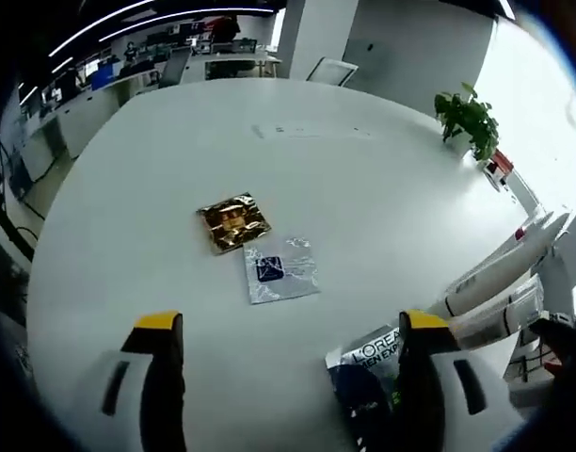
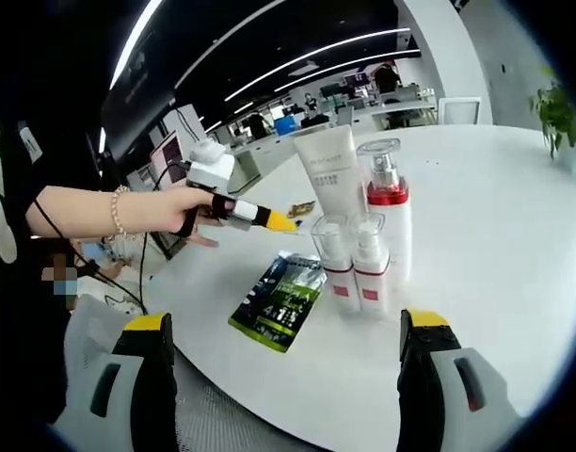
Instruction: Arrange the skincare products in the storage area until every visible bottle or jar stands upright without overlapping.
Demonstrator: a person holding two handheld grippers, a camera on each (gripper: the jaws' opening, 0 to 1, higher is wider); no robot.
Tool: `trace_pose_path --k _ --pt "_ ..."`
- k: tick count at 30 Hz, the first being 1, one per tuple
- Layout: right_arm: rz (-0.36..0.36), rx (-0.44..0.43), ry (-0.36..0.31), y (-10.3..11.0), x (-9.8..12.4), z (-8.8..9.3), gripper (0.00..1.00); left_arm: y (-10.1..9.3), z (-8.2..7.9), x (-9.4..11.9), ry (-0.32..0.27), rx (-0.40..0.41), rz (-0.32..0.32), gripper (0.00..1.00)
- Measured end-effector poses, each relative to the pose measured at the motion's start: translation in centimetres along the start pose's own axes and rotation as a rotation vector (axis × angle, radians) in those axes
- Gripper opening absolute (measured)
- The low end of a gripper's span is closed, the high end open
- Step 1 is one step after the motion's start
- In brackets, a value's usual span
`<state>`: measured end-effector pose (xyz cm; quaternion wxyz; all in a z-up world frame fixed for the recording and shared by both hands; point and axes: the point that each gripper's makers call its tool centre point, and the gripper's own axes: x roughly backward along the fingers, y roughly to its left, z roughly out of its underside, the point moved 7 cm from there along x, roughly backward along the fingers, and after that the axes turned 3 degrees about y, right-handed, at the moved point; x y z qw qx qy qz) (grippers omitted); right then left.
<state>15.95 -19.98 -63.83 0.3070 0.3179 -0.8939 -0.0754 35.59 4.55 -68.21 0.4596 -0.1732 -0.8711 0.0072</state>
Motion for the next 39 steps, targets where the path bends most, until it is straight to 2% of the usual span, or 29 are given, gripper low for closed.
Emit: trace_pose_path --k 3,5,12,14,16,17,21,36,39 --pt "0.005 -0.003 0.003 -0.1 0.0 0.1 1.00 -0.6 0.0 -0.5 0.009 -0.013 -0.009 0.82" --pt "0.009 -0.002 0.004 -0.2 0.0 0.1 1.00 -0.2 -0.2 -1.4 0.019 -0.012 -0.021 0.80" --pt "0.010 -0.013 -0.001 -0.2 0.0 0.0 1.00 0.2 -0.4 -2.5 0.047 -0.016 -0.060 0.74" --pt "0.010 -0.014 -0.001 -0.2 0.0 0.1 1.00 0.5 -0.8 -2.6 0.036 -0.004 -0.076 0.70" --pt "0.011 -0.016 -0.001 -0.3 0.0 0.1 1.00 0.6 -1.0 -2.5 0.004 0.020 -0.082 0.61" --pt "0.012 -0.017 0.001 -0.3 -0.1 0.1 1.00 0.6 -1.0 -2.5 0.007 0.023 -0.084 0.59" --pt "0.015 -0.013 0.002 -0.3 0.0 0.2 1.00 0.4 -1.4 -3.1 0.017 0.024 -0.092 0.64" --pt "0.021 -0.029 -0.004 -0.4 0.0 0.1 1.00 0.2 -1.4 -3.8 0.035 -0.014 -0.129 0.54" --pt "0.022 -0.031 -0.003 -0.4 0.0 0.1 1.00 0.4 -1.4 -3.9 0.040 -0.040 -0.152 0.50"
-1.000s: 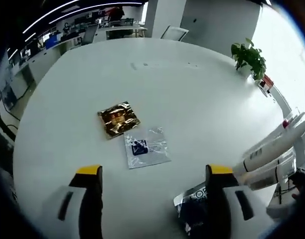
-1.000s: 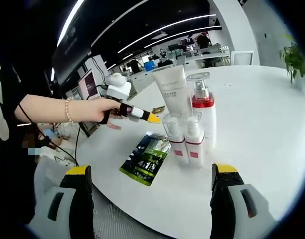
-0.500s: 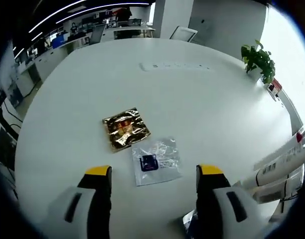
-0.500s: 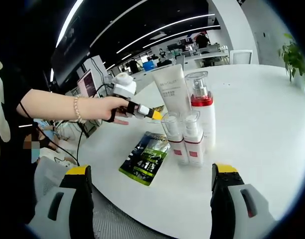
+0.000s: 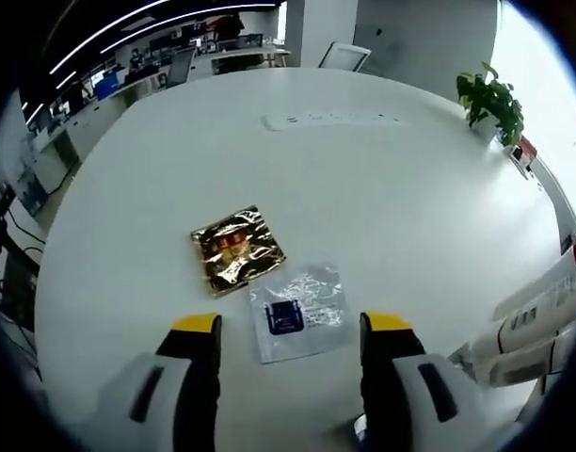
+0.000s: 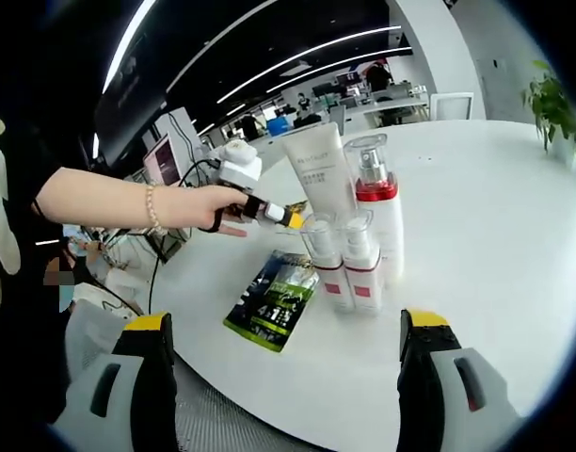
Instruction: Arrange the skincare products in the storage area until every visible bottle or jar stands upright without overlapping.
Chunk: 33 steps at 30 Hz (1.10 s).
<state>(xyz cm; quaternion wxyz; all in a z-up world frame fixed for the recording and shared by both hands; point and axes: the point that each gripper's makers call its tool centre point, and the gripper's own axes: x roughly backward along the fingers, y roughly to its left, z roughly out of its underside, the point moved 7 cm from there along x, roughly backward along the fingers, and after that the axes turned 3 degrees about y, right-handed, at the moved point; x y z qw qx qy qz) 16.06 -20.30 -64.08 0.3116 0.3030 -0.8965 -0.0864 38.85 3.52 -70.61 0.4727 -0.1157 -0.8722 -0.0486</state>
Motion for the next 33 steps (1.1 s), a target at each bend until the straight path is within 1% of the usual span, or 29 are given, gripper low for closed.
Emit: trace_pose_path --k 2,4,6,10,11,18,25,28,30,32,33 --pt "0.000 0.001 -0.001 0.1 0.0 0.0 1.00 0.2 0.0 -0.3 0.008 -0.025 -0.012 0.49" --pt "0.001 0.000 -0.001 0.1 0.0 -0.1 1.00 0.2 0.0 0.1 0.000 -0.021 -0.007 0.48" --pt "0.001 -0.002 -0.002 0.1 0.0 -0.1 1.00 0.4 -0.1 0.0 0.001 -0.025 -0.008 0.47" --pt "0.001 -0.001 0.000 0.1 0.0 0.0 1.00 0.7 -0.4 -0.2 -0.007 -0.050 -0.008 0.38" --pt "0.001 -0.001 0.001 0.1 0.0 0.0 1.00 0.7 -0.4 -0.3 -0.009 -0.056 -0.010 0.37" --pt "0.003 -0.002 0.000 0.0 0.0 0.0 1.00 0.6 -0.4 -0.3 -0.012 -0.052 -0.006 0.37" --pt "0.005 0.009 -0.002 0.0 0.0 -0.1 1.00 0.6 -0.3 0.0 -0.027 -0.051 0.002 0.37" --pt "0.006 0.015 -0.005 0.1 0.0 -0.1 1.00 0.6 -0.5 -0.1 -0.039 -0.054 0.004 0.37" --pt "0.002 0.017 -0.009 0.1 0.0 -0.2 1.00 0.5 -0.5 0.6 -0.048 -0.052 0.010 0.37" --pt "-0.003 0.020 -0.020 0.2 0.0 -0.4 1.00 0.3 -0.3 1.9 -0.062 -0.052 0.018 0.37" --pt "-0.008 0.023 -0.030 0.3 0.0 -0.5 1.00 0.2 -0.2 1.9 -0.064 -0.063 0.029 0.37"
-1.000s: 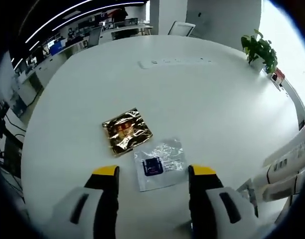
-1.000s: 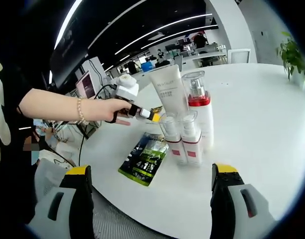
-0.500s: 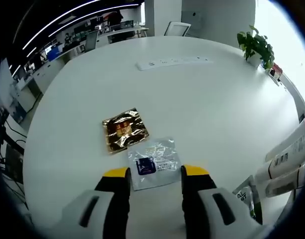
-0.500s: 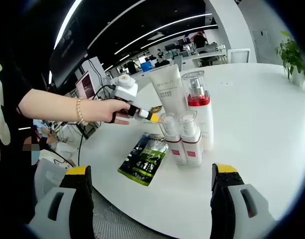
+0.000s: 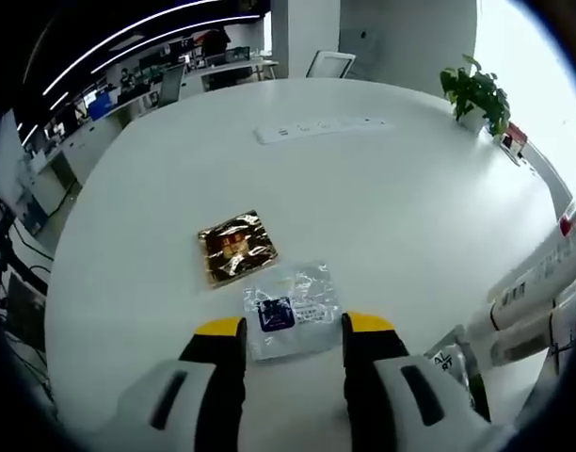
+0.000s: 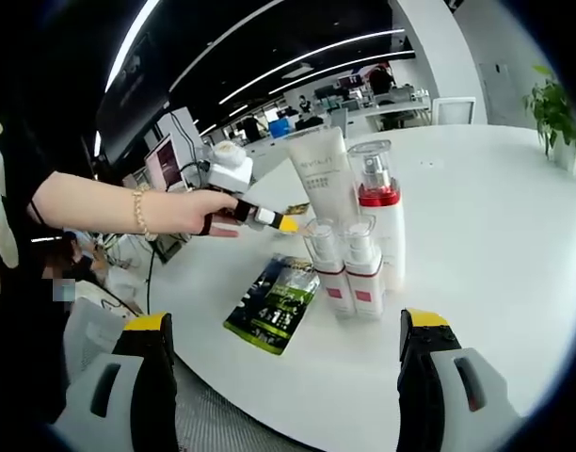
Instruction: Arrange the skincare products in the storage area until every visible bottle or jar stands upright without overlapping.
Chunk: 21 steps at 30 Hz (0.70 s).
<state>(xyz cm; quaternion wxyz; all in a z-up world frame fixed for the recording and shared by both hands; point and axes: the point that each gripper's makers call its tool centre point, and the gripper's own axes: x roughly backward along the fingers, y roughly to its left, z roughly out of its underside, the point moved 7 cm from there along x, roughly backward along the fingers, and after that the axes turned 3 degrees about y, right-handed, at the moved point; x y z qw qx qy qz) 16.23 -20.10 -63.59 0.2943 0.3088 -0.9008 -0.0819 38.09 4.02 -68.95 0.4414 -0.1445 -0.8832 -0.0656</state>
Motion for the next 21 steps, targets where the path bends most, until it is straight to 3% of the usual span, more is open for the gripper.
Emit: trace_pose_path --k 3,11,21 --pt "-0.010 0.008 -0.007 0.3 0.1 -0.2 1.00 0.4 0.3 0.3 -0.007 -0.027 -0.008 0.37" --pt "-0.026 0.018 -0.023 0.6 0.1 -0.5 0.99 0.5 1.3 2.4 -0.050 -0.002 0.014 0.37" --pt "-0.028 0.002 -0.066 0.5 0.9 -1.3 0.96 0.4 2.3 6.5 -0.135 -0.018 0.045 0.37"
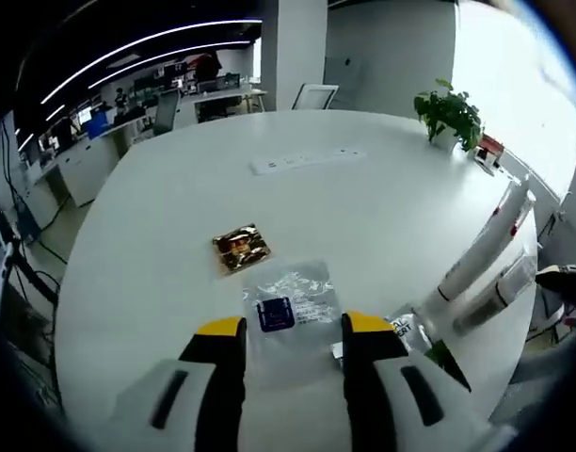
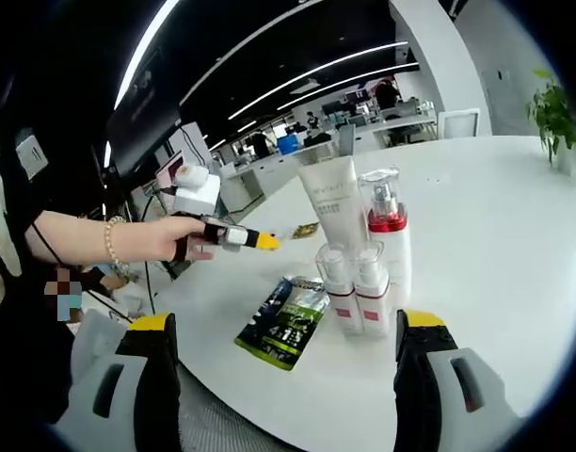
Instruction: Arrange the skincare products in the storage area until every visible bottle or jar stands upright without overlapping.
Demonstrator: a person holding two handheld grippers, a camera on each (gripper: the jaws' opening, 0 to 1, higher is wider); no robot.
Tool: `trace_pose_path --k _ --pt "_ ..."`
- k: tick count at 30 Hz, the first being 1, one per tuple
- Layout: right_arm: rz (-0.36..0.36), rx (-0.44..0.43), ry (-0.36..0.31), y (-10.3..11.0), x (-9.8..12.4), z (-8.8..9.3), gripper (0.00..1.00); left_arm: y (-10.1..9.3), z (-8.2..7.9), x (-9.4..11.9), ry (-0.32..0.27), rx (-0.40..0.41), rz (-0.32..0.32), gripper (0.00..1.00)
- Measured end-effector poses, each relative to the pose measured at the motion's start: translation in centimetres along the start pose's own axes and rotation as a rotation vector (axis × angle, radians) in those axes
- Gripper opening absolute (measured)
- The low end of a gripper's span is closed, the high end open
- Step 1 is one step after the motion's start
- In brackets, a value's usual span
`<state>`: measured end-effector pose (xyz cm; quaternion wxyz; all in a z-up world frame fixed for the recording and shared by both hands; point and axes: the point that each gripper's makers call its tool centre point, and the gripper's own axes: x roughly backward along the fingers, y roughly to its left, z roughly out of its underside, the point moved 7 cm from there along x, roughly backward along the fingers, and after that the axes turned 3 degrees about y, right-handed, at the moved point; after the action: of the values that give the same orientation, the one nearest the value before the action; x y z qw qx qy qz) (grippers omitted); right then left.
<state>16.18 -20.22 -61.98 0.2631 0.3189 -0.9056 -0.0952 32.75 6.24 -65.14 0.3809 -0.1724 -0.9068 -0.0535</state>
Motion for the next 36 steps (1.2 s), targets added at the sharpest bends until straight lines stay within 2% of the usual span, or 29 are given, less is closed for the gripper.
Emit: trace_pose_path --k 4,6,9,13,14,21,26,32,36 --pt "-0.003 0.017 0.003 0.2 0.2 -0.3 0.96 -0.4 0.4 2.0 -0.021 -0.019 -0.004 0.37" --pt "-0.005 0.023 0.004 0.3 0.3 -0.3 0.96 -0.5 0.6 2.1 -0.030 -0.035 0.001 0.37" --pt "-0.008 0.028 0.011 0.6 0.4 -0.2 0.95 -1.2 0.9 3.3 -0.049 -0.048 0.026 0.37" --pt "-0.028 0.037 0.013 1.1 0.4 -0.2 0.94 -1.5 1.5 4.5 -0.065 -0.068 0.028 0.37" --pt "-0.037 0.036 0.017 1.4 0.4 -0.3 0.93 -1.9 1.4 5.5 -0.074 -0.071 0.028 0.37" --pt "-0.062 0.034 0.008 2.2 -0.1 -0.7 0.89 -2.8 1.5 8.0 -0.115 -0.132 0.038 0.37" --pt "-0.098 0.028 0.011 3.0 -0.9 -1.1 0.86 -3.2 2.1 9.4 -0.122 -0.137 0.053 0.37" --pt "-0.156 -0.001 0.008 3.8 -2.2 -2.2 0.79 -4.4 2.7 11.3 -0.131 -0.188 0.086 0.37" --pt "-0.187 0.005 0.018 4.5 -3.2 -2.7 0.75 -5.0 3.3 11.8 -0.128 -0.208 0.097 0.37"
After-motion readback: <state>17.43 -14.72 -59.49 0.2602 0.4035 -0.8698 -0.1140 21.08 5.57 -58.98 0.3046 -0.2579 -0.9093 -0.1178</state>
